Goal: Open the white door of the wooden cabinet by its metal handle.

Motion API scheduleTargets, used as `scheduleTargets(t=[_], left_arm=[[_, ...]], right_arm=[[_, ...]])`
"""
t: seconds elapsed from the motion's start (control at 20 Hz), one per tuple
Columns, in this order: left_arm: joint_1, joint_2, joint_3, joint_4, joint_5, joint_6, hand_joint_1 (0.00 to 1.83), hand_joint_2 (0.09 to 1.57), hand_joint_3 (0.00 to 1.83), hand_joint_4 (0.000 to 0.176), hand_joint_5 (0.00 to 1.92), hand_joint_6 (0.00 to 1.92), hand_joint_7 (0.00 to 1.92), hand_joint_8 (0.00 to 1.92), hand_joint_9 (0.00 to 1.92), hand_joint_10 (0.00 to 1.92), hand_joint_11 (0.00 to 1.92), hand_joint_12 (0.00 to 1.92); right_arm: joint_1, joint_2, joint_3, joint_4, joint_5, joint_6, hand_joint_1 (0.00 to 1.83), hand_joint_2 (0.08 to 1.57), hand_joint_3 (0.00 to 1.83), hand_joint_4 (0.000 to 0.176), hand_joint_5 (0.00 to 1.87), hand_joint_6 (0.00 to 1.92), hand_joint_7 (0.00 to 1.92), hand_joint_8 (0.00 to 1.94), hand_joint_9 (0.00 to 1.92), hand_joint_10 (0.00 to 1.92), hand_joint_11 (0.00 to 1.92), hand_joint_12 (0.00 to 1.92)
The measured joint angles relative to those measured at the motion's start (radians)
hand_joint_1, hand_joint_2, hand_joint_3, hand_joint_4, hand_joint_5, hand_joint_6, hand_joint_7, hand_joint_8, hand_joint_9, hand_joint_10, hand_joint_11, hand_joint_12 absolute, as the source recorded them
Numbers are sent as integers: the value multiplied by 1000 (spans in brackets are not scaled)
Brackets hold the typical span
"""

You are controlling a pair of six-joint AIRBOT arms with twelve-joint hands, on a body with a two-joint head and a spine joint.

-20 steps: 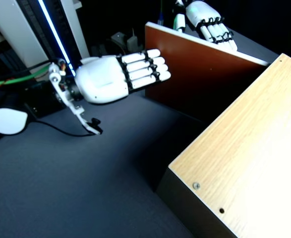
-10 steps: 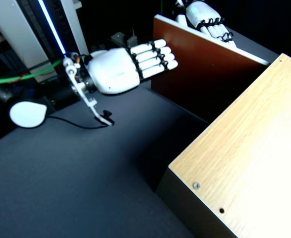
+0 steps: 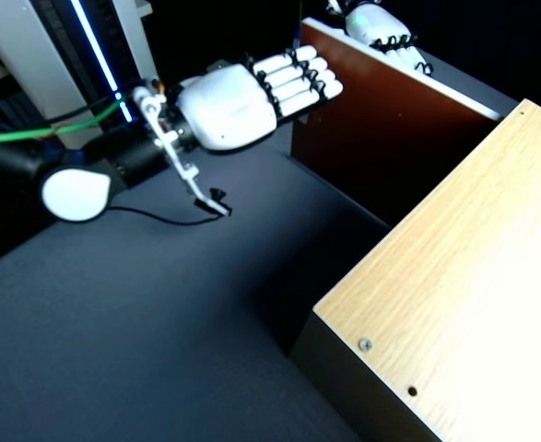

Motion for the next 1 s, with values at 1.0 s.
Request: scheduleTargets(t=[1.0], left_arm=[[12, -6, -3, 4, -47, -18, 1, 1392, 0, 0, 74, 7, 40, 5, 23, 4, 22, 12]], right_arm=[[-84, 125, -29, 242, 60, -53, 0, 1495, 0, 0, 11, 4, 2, 1, 0, 0, 0, 0]])
